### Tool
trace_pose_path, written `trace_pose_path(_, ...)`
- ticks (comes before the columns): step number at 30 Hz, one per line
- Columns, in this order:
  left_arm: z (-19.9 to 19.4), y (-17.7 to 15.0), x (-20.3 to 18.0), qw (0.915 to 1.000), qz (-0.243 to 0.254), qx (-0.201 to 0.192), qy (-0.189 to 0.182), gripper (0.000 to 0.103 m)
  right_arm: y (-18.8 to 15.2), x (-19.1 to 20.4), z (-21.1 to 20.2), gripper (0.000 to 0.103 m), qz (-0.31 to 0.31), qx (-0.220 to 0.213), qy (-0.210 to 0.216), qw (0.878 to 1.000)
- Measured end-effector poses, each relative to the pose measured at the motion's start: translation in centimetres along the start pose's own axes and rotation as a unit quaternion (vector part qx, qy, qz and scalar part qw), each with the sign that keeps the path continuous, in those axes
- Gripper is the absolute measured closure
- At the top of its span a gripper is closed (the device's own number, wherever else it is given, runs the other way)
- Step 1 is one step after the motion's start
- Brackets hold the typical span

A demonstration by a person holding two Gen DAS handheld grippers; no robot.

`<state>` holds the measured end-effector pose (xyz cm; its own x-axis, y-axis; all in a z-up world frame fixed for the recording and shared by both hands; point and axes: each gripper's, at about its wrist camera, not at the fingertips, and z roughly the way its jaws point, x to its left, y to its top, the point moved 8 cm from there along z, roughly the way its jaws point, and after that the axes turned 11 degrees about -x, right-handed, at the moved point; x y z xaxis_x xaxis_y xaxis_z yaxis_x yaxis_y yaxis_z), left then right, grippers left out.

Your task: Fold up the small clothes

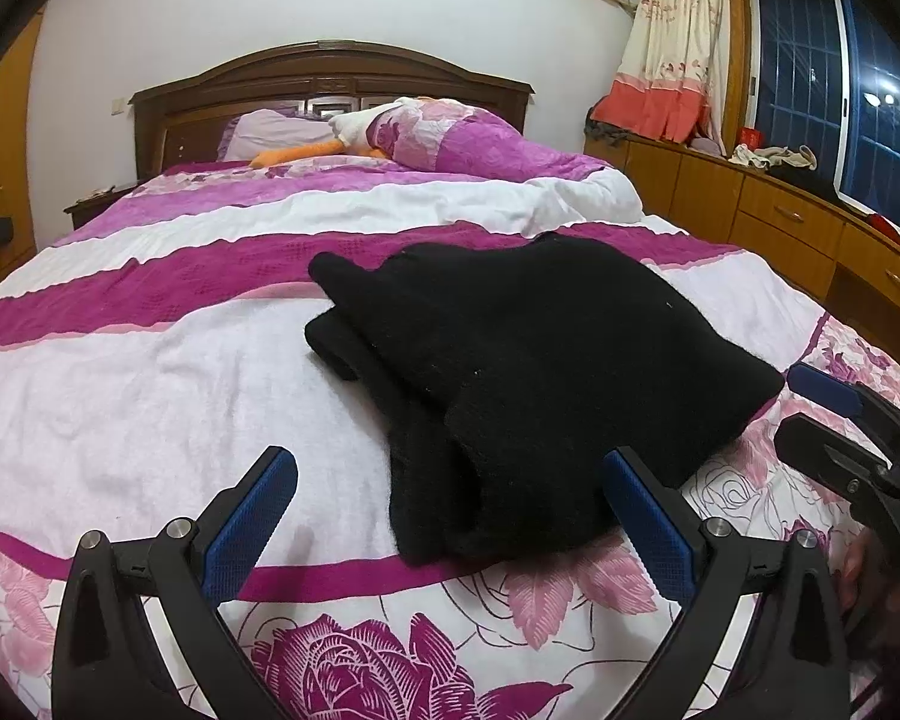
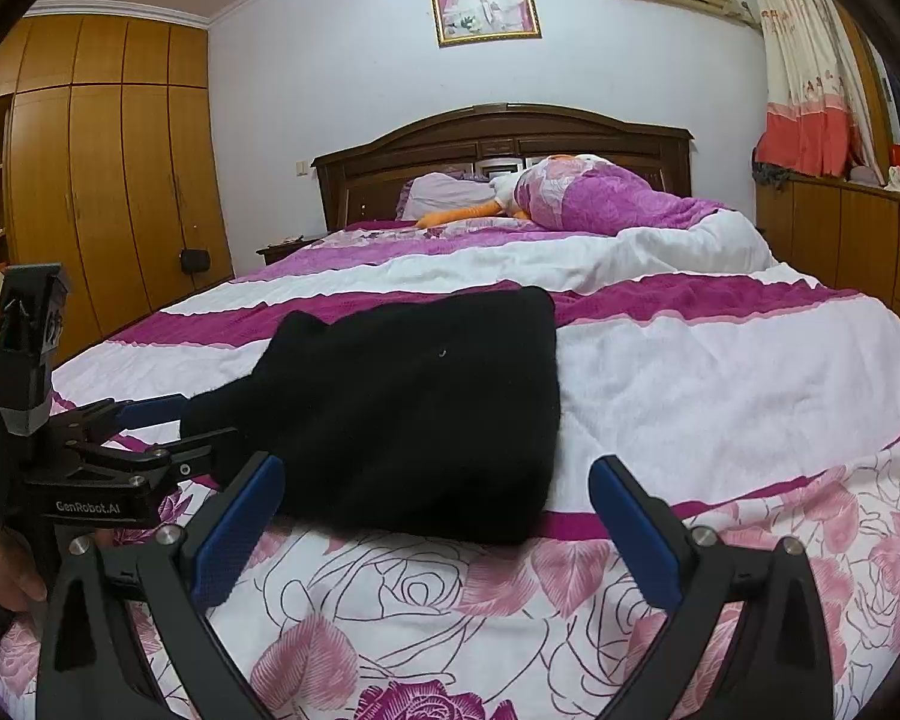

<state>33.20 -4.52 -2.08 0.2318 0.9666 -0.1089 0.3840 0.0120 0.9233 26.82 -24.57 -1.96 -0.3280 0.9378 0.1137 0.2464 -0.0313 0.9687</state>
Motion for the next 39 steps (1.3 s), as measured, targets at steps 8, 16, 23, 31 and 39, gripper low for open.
trace_pose_path(8,0.02,0.00,0.03,1.0000,0.000,0.000,0.000,0.013,-0.15,-0.05,0.01,0.000,0.005,0.006,0.000,1.000)
trace_pose_path(16,0.01,-0.15,0.05,1.0000,0.000,0.003,0.001,0.013,-0.25,-0.06,-0.01,0.000,0.006,0.009,0.000,1.000)
trace_pose_path(23,0.16,-0.25,0.26,1.0000,-0.002,0.008,0.000,0.013,-0.16,-0.11,-0.13,0.000,0.007,0.008,0.000,1.000)
trace_pose_path(31,0.19,-0.33,0.34,1.0000,-0.001,0.010,0.000,0.013,-0.17,-0.03,-0.20,0.000,0.006,0.007,0.001,1.000)
trace_pose_path(39,0.17,-0.32,0.33,1.0000,-0.002,0.009,0.000,0.013,-0.18,-0.02,-0.23,0.000,0.009,0.010,0.002,1.000)
